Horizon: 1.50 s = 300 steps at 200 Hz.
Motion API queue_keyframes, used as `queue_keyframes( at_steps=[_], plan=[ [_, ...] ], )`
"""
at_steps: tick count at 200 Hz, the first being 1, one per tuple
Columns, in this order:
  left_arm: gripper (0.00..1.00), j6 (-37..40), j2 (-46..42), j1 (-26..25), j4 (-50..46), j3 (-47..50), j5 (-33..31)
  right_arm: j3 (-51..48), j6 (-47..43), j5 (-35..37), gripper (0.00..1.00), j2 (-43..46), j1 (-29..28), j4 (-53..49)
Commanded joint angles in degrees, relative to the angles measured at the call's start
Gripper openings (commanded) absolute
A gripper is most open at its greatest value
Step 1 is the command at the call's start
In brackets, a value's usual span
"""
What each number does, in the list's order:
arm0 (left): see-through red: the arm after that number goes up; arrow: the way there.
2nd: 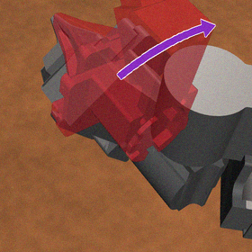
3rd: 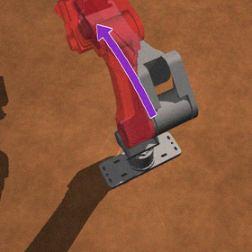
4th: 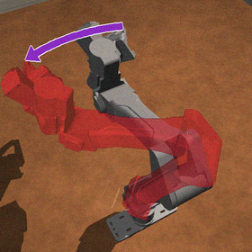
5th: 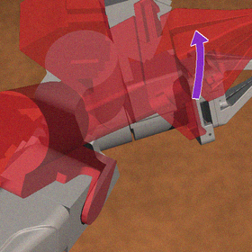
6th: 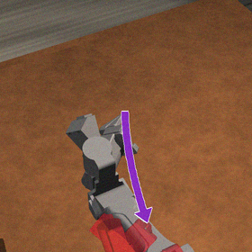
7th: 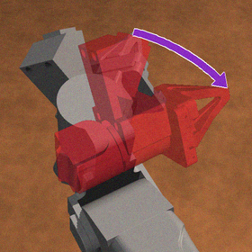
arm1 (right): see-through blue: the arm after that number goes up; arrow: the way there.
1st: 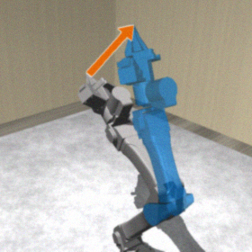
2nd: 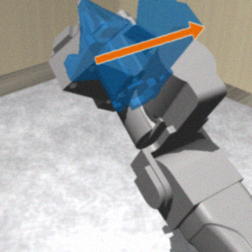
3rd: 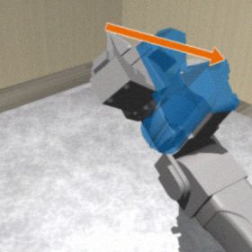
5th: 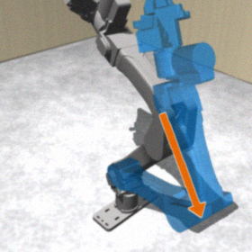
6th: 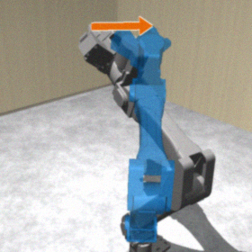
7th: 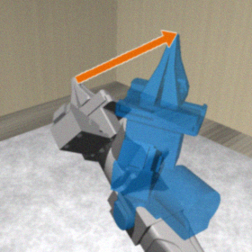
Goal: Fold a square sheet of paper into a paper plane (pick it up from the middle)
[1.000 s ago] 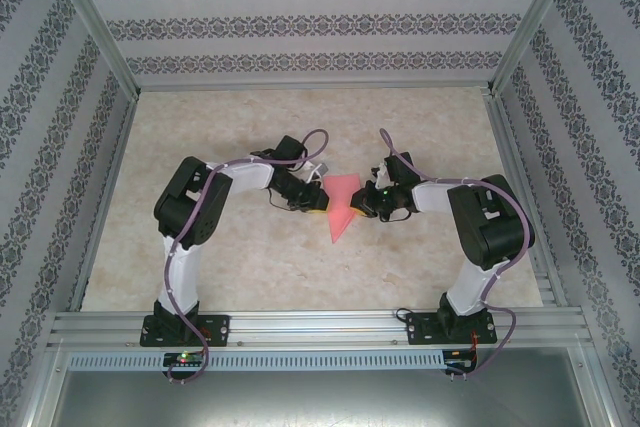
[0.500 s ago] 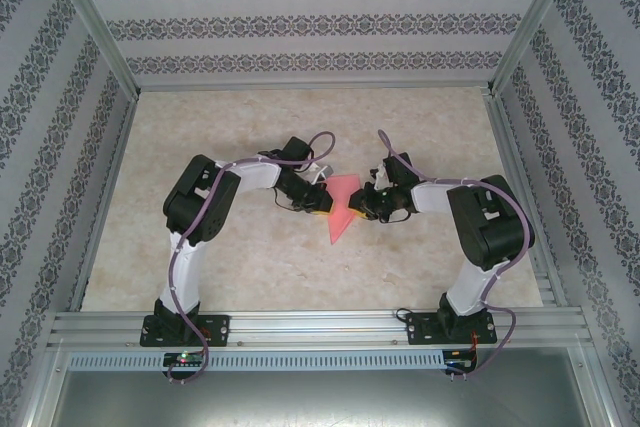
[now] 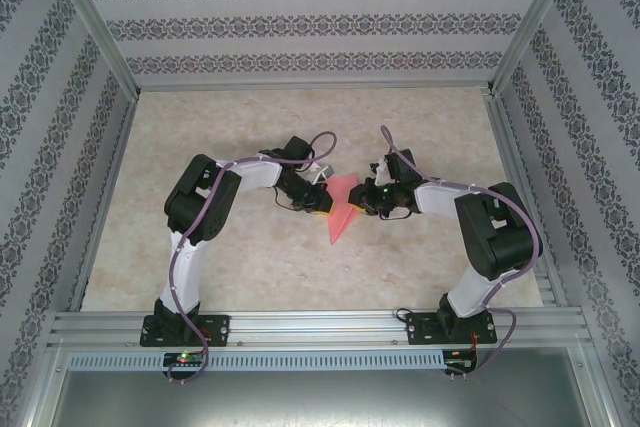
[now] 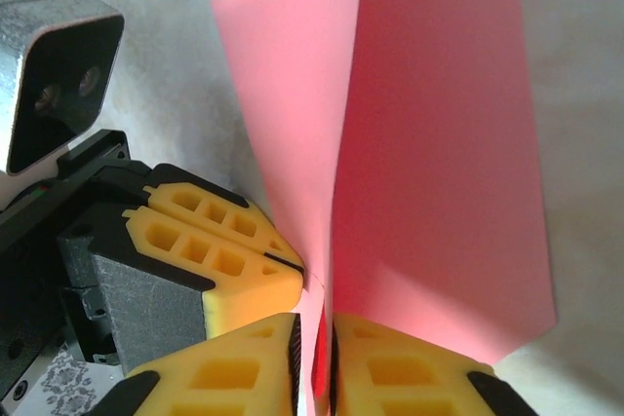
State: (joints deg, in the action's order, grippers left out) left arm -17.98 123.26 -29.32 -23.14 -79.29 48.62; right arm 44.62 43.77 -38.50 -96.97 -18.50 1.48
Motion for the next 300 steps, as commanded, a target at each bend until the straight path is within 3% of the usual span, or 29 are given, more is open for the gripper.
queue_keyframes(
  at_steps=[1,38,102,169,300],
  plan=[
    [0.11,2.33,2.93,-0.65,-2.37,-0.52,-4.03,0.34,0.64,-1.05,0.16,0.06,-1.09,-0.25],
    [0.1,2.64,3.22,-0.65,-2.8,-0.95,-4.37,1.32,0.97,-0.88,0.14,-0.62,-1.95,-0.6],
    [0.1,3.12,3.89,-0.67,-3.23,-0.87,-4.47,0.6,-0.16,1.32,0.21,3.22,-2.51,-4.74],
    [0.1,3.46,3.91,-0.72,-3.73,-1.17,-4.41,1.82,-0.55,1.5,0.1,1.49,-3.1,-6.07],
    [0.1,3.02,2.38,-0.65,-2.51,-0.27,-3.26,6.2,0.55,0.62,0.08,-5.0,-4.88,-4.8]
  ],
)
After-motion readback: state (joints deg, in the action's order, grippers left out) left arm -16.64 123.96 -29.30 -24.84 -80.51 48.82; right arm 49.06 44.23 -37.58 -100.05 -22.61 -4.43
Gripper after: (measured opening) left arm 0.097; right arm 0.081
